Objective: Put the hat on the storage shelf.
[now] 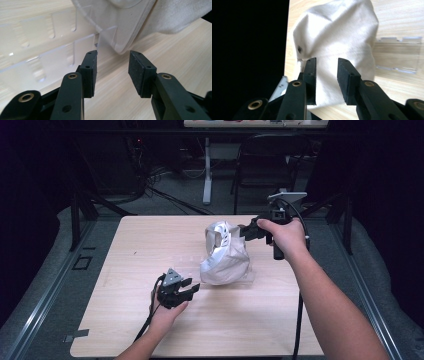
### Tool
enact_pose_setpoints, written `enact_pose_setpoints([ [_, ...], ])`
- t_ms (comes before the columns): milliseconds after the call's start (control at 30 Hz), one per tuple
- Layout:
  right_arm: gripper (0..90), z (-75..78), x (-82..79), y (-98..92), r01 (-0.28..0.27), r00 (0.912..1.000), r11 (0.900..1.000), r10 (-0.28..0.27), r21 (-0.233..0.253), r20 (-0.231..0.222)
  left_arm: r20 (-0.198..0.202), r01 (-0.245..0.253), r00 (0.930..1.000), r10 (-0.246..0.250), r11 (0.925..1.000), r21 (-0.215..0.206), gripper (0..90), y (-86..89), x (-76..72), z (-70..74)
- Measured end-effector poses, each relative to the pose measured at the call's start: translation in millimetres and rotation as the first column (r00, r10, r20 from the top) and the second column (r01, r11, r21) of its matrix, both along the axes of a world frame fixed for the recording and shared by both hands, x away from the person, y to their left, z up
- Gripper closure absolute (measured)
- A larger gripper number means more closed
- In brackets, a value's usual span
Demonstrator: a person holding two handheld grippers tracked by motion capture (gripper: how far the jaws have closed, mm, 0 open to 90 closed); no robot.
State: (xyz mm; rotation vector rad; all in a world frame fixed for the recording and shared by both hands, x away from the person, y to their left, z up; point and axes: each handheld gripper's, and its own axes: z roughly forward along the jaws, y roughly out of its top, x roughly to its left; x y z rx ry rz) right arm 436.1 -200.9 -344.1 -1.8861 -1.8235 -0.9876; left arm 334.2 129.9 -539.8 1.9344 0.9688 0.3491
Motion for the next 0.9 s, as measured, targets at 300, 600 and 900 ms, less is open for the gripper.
enact_pose_setpoints([
  [300,66.3,-13.1,-25.5,-11.7,-0.028,0.9995,0.998,0.028,-0.048,0.015,-0.026,-0.036,0.999,0.036,0.9992,0.02,53.1,41.0,-12.4,-1.0],
  [600,62.9,-57.9,-59.6,-16.2,-0.077,0.9959,0.988,0.083,-0.132,0.037,-0.042,-0.055,0.9975,0.057,0.9975,0.045,51.0,74.9,-20.1,-10.4],
  [900,55.9,-121.0,-94.4,-26.4,-0.088,0.9882,0.98,0.109,-0.18,0.108,-0.074,-0.089,0.993,0.092,0.9951,0.043,48.8,81.3,-15.0,-20.9],
])
